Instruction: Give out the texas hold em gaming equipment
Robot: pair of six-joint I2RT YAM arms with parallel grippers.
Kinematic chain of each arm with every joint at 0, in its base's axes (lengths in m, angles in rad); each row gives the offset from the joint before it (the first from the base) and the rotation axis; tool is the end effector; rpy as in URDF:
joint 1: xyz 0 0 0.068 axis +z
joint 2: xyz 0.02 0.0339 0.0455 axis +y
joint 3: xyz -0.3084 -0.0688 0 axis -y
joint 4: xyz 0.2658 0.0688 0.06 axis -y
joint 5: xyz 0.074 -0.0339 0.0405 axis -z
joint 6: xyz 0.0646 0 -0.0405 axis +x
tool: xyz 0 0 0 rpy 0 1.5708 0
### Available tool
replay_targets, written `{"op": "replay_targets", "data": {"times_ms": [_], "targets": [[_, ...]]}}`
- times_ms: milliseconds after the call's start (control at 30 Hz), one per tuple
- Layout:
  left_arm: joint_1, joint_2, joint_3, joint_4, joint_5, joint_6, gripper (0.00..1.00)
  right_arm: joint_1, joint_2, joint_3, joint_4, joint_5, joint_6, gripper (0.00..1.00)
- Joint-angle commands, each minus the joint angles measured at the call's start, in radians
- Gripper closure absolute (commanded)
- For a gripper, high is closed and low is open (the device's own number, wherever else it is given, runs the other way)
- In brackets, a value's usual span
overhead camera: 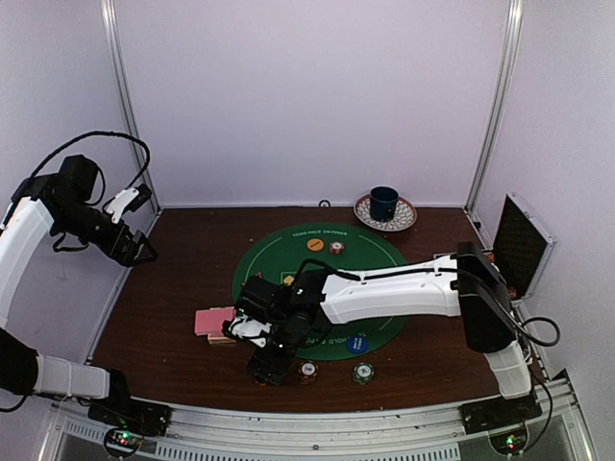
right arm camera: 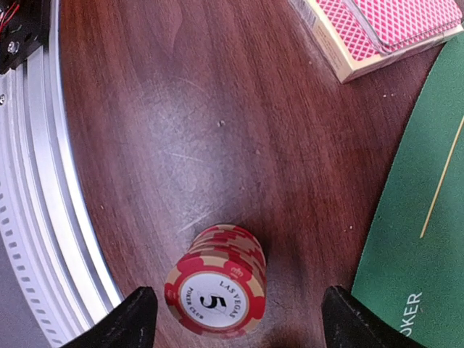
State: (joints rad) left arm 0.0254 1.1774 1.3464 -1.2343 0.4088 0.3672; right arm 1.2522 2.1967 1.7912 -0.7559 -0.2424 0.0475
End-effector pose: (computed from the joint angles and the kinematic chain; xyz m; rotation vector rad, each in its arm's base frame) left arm 0.2188 -0.0201 0.3856 0.5669 2.4837 -0.3891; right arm 0.1491 0.5015 0.1883 -1.6986 2.3413 0.6436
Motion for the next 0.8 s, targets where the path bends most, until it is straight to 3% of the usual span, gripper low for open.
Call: {"op": "replay_targets", "data": {"times_ms": [0,500,767], "targets": [[0.006,-0.01,0.012,-0.001,0.019,-0.015,0.02,0.01,0.02,0.053,-0.007,-0.008,-0.014,0.2],[0.007,-0.016,0.014,-0.001,0.012,-0.007,0.02,0.015,0.069,0.087,-0.017,-0.012,-0.014,0.32],[0.007,-0.019,0.011,-0.002,0.011,-0.005,0.02,0.018,0.058,0.085,-0.017,-0.007,-0.015,0.59]]}}
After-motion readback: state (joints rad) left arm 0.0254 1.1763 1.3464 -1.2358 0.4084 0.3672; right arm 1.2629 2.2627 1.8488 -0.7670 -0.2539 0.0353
